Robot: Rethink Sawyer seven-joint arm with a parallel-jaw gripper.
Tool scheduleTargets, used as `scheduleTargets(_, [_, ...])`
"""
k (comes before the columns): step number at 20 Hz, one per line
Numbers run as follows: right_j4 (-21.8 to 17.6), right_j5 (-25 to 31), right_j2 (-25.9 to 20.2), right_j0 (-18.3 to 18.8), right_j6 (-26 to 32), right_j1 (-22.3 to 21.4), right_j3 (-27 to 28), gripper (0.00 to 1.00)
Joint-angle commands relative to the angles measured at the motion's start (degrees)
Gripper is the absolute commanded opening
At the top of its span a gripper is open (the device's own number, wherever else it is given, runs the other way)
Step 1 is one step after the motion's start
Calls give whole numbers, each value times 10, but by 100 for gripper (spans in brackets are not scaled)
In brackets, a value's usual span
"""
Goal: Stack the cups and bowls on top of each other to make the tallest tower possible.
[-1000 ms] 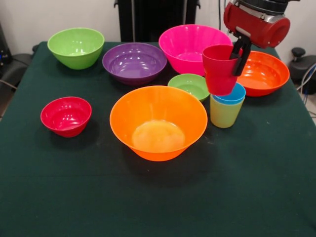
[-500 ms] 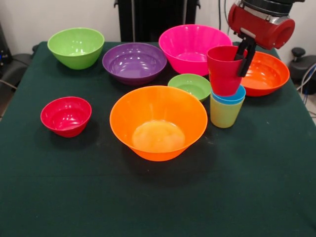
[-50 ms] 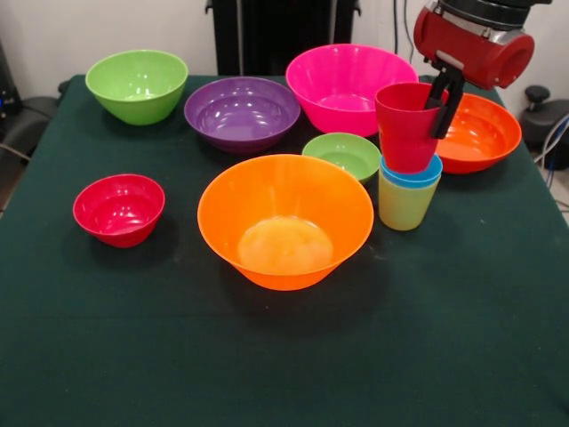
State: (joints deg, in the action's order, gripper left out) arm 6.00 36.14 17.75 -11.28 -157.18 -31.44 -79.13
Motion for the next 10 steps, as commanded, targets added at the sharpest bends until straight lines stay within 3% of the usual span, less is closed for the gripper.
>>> scheduleTargets(1, [-32,-11,-52,-13,7,20,-30,0])
scheduleTargets(10, [-32,-17,-45,-20,-2,22,-32,0])
